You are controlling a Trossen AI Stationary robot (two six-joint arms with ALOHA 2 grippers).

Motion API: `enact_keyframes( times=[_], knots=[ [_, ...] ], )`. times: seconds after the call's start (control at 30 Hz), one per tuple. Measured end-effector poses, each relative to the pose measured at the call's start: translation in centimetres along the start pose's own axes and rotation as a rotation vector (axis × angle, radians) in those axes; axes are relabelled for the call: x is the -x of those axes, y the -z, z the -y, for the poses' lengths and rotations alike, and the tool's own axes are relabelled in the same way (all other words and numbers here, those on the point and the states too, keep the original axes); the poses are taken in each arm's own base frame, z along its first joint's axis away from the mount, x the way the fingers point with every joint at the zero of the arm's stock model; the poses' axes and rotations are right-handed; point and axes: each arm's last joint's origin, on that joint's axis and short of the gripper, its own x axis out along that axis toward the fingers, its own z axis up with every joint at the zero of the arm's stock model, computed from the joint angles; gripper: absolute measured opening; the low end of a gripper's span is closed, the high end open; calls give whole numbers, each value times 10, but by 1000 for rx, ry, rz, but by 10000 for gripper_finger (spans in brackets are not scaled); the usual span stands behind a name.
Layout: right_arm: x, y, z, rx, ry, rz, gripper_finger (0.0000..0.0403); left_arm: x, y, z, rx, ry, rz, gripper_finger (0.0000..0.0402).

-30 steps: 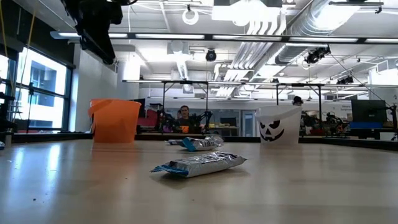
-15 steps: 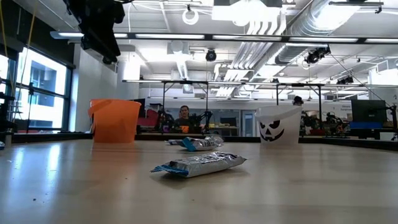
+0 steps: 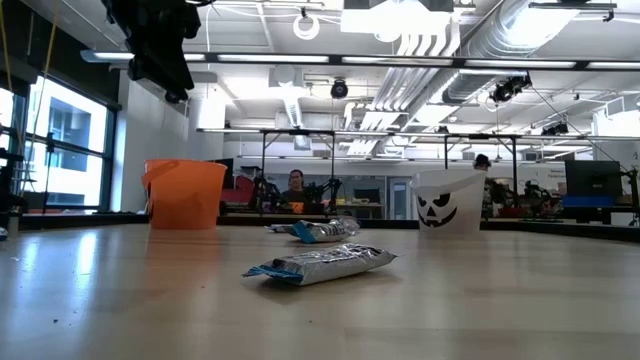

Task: Sort candy
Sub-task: Put the white chocolate into the violet bucket

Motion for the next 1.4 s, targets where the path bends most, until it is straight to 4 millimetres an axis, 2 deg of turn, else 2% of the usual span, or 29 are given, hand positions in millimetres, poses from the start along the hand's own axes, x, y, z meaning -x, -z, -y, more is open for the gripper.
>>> enact_keyframes(
  times=[0.23, 0.53, 0.63, 0.83, 1.03, 1.13, 1.4],
  knots=[
    [6, -7, 15, 8, 37, -38, 3, 0, 0, 0, 9, 0, 0, 152],
    [9, 4, 26, 48, 86, -107, 3, 0, 0, 0, 8, 0, 0, 152],
    [2, 5, 31, 48, 128, -104, 3, 0, 0, 0, 8, 0, 0, 152],
    [-24, 2, 45, 37, 313, -124, 3, 0, 0, 0, 33, 0, 0, 152],
    [-29, -1, 50, 30, 310, -105, 5, 0, 1, 1, 35, 5, -3, 152],
    [-28, -2, 50, 16, 313, -100, 27, 0, 1, 4, 24, 14, -5, 152],
    [-28, -2, 50, 16, 313, -103, 115, 0, 3, 8, 4, 29, -10, 152]
  ],
)
